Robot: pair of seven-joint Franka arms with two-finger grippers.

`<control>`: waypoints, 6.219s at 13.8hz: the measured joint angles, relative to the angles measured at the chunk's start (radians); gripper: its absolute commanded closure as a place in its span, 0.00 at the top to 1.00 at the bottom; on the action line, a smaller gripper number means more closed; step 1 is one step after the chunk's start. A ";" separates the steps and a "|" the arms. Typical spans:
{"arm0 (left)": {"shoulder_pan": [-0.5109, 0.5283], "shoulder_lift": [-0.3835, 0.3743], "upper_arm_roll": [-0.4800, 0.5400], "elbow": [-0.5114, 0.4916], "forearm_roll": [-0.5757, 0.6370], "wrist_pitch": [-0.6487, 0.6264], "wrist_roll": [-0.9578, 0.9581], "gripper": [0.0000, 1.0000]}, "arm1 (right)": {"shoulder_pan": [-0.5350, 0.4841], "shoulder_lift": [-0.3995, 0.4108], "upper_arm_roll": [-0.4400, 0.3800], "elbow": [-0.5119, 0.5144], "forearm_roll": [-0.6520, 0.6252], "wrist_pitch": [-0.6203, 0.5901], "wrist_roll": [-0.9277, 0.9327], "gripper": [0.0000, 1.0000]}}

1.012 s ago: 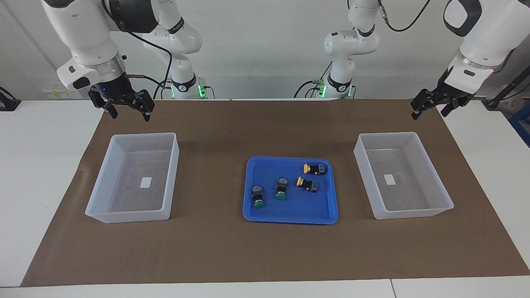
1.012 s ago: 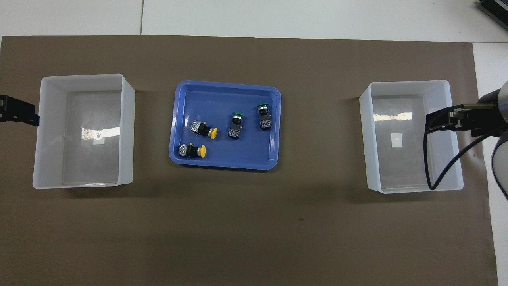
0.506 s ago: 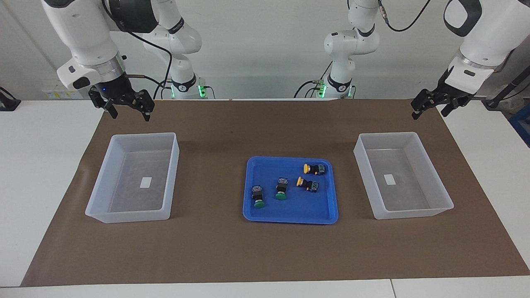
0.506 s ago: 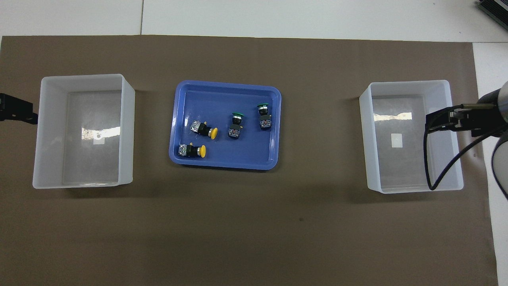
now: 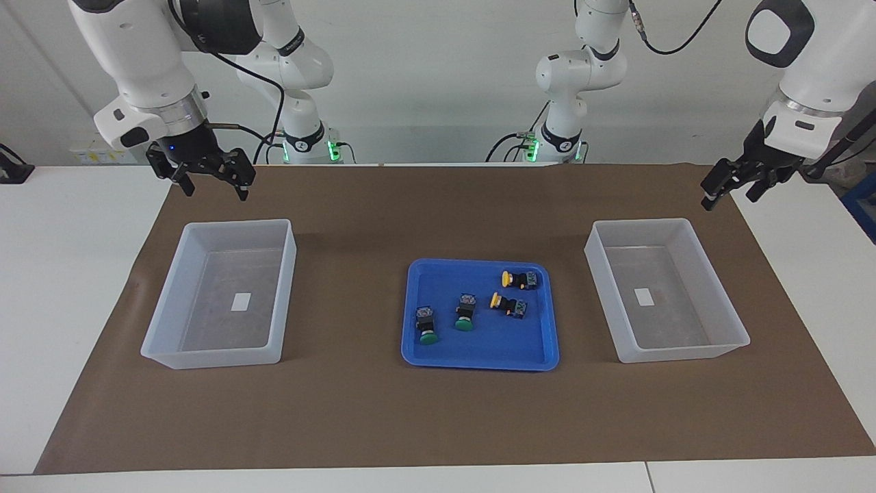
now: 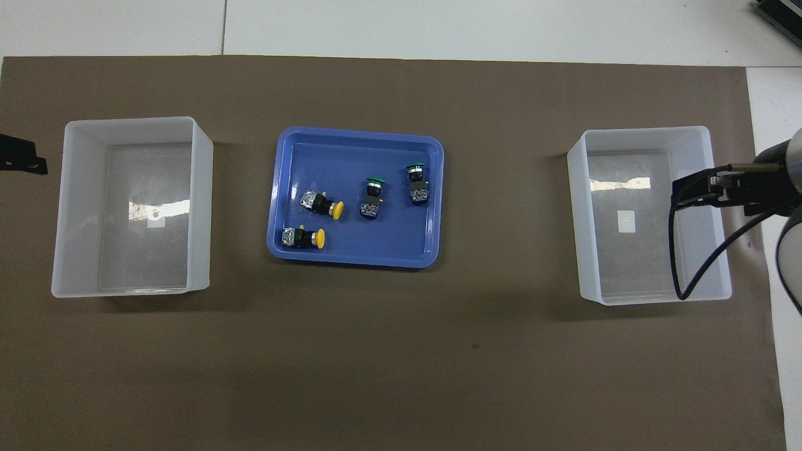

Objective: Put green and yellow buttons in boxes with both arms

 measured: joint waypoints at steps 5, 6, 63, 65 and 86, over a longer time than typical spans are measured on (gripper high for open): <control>0.000 0.005 -0.002 -0.094 -0.084 0.170 -0.068 1.00 | 0.000 0.000 0.000 0.000 0.000 0.000 0.000 1.00; 0.000 0.014 -0.003 -0.101 -0.096 0.196 -0.070 1.00 | 0.000 0.000 0.000 0.000 0.000 0.000 0.000 1.00; -0.511 0.406 -0.024 -0.120 0.073 0.455 -1.811 1.00 | 0.000 0.000 0.000 0.000 0.000 0.000 0.000 1.00; -0.527 0.407 -0.024 -0.140 0.073 0.462 -1.829 1.00 | 0.000 0.000 0.000 0.000 0.000 0.000 0.000 1.00; -0.585 0.388 -0.013 -0.280 0.073 0.629 -1.910 0.44 | 0.000 0.000 0.000 0.000 0.000 0.000 0.000 1.00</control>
